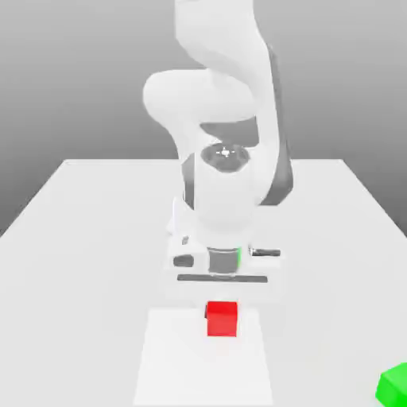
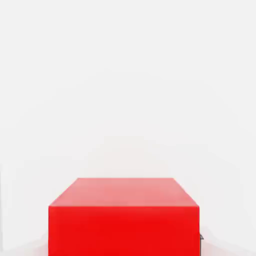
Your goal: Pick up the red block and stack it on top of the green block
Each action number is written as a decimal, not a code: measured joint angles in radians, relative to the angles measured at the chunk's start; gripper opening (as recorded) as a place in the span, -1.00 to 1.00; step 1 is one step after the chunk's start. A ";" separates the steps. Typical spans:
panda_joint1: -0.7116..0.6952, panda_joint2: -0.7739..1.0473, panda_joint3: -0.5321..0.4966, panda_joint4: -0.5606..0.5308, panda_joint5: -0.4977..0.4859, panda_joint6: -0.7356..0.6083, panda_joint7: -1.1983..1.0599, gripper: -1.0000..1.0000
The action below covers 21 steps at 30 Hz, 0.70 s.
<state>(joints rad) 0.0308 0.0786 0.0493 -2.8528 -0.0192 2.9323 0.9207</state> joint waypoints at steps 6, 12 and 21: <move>0.049 -0.093 0.024 0.060 0.028 -0.154 -0.070 -1.00; 0.118 0.018 0.087 0.272 0.002 -0.257 -0.185 -1.00; 0.215 0.199 0.183 0.599 -0.082 -0.411 -0.329 -1.00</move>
<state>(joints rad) 0.2461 0.2779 0.2319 -2.2542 -0.1014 2.5215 0.5915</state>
